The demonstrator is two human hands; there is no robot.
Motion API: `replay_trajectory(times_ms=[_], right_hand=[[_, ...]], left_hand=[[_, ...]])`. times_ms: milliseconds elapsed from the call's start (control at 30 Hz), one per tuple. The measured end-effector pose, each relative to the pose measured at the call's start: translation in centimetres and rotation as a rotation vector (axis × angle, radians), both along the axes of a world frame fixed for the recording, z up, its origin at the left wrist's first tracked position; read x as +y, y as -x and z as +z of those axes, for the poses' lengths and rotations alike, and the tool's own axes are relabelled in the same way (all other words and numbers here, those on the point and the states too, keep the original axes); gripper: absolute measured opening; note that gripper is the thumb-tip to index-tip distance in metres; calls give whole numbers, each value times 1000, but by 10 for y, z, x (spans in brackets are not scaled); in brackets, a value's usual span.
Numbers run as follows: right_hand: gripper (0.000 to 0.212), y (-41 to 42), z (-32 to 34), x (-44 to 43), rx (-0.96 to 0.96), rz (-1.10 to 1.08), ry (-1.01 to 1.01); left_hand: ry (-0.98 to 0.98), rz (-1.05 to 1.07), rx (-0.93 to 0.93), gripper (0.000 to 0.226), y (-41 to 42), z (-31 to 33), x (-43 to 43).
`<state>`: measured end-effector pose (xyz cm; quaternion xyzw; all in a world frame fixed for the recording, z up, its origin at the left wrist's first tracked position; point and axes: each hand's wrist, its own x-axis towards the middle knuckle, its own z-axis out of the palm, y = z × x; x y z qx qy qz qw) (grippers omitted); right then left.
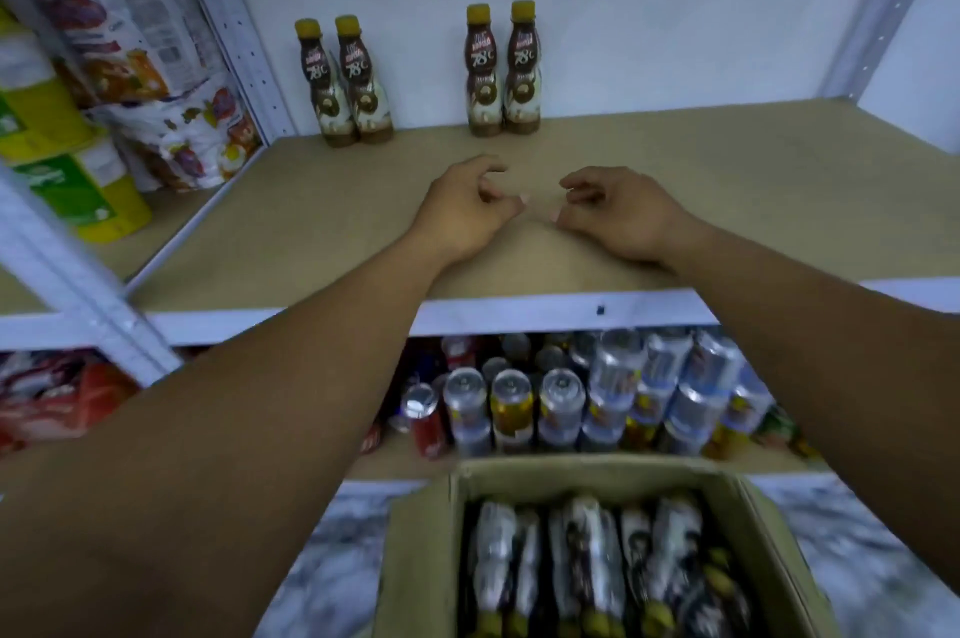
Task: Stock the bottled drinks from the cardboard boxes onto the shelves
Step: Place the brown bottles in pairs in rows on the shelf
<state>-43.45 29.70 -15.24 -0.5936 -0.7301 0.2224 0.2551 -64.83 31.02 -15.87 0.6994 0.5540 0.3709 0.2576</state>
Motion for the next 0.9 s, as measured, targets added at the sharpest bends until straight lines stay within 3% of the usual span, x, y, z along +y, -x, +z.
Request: replay_trajectory(times_ms=[100,233,333,433,500,733,900], right_hand=[[45,0,-4,-58,-142,0,-80],[45,1,-20,-129,-124,-10,-167],[43,0,-33,-167,-126,3,-214],[40,-4,-45,-197,-20,-48,-146],[38,-9,-59,-214,60,-74,-96],[35,-34,-132,-254,175,-121,79],[36,-68,-187,-268,224,-239,205]], left_hand=[[-52,-42,127,43,-3,-7,-52],[-159,-45,258,42,-6,-26,-120],[-206,-82,190,39,-5,-42,-164],[-110,-27,-25,41,-2,-53,-199],[-46,-7,-67,41,2,-69,-218],[235,-73,-79,45,7,-156,-260],[379,-152,33,57,-7,-210,-267]])
